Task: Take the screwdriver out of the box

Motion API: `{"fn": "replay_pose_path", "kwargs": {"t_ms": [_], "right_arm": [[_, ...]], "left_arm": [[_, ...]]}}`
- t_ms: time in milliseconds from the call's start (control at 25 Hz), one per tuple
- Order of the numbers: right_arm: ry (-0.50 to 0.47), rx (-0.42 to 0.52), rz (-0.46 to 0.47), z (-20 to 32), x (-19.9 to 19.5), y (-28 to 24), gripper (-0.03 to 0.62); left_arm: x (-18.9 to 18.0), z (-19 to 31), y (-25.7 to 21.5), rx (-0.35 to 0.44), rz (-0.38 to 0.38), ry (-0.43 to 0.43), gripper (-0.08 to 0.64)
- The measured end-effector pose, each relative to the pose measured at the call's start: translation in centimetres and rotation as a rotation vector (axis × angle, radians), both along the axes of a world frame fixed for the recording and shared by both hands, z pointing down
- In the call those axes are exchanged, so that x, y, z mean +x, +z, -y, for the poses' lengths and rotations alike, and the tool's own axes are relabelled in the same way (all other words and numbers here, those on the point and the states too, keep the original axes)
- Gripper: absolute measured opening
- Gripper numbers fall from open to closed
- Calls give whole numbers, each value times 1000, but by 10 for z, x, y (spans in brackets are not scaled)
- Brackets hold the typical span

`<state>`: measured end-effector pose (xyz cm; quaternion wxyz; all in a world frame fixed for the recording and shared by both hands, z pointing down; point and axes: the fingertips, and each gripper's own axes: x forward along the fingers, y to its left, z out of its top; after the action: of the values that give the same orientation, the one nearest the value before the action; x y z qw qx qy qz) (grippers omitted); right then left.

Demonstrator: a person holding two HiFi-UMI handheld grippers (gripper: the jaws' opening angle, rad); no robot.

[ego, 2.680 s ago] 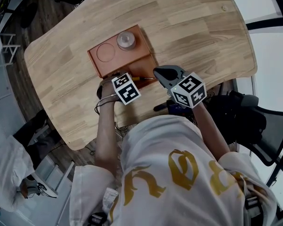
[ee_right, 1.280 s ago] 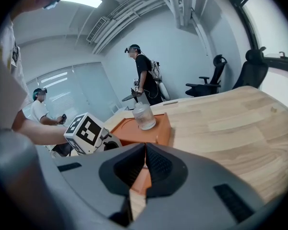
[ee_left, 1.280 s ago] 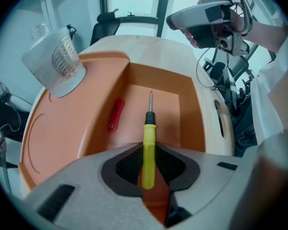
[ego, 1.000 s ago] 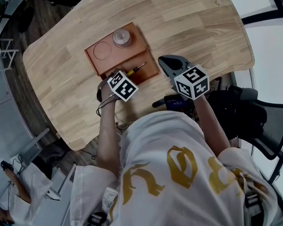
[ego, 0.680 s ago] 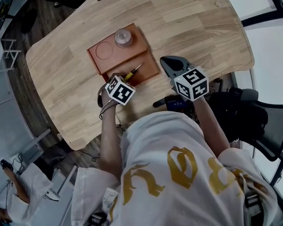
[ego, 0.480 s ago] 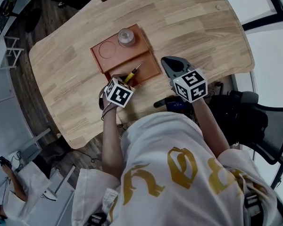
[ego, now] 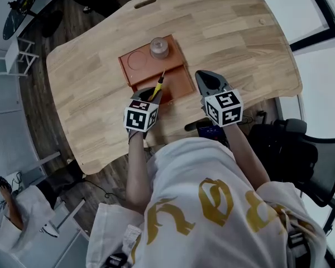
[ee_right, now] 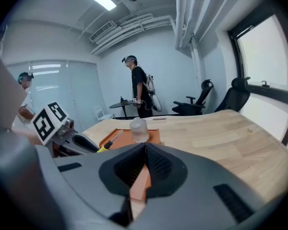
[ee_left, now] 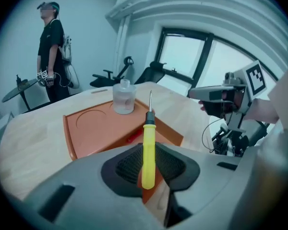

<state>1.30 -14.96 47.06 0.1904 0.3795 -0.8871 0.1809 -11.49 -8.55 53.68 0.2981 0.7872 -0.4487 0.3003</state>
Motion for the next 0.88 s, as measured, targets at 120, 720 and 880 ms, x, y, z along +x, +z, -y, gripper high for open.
{"fn": "replay_pose_path", "kwargs": {"t_ms": [120,720,880], "right_arm": [[56,44,-42,3,8,-6,12],[50,253,107,-22,0,-96,11],[42,276,112,-29,-2,-103,11]], "left_arm": [[2,5,-24,91,-84,-52,78],[-18,-14,-155,561,-227,-258,78],[-20,-21,-165,601,-225,-272,78]]}}
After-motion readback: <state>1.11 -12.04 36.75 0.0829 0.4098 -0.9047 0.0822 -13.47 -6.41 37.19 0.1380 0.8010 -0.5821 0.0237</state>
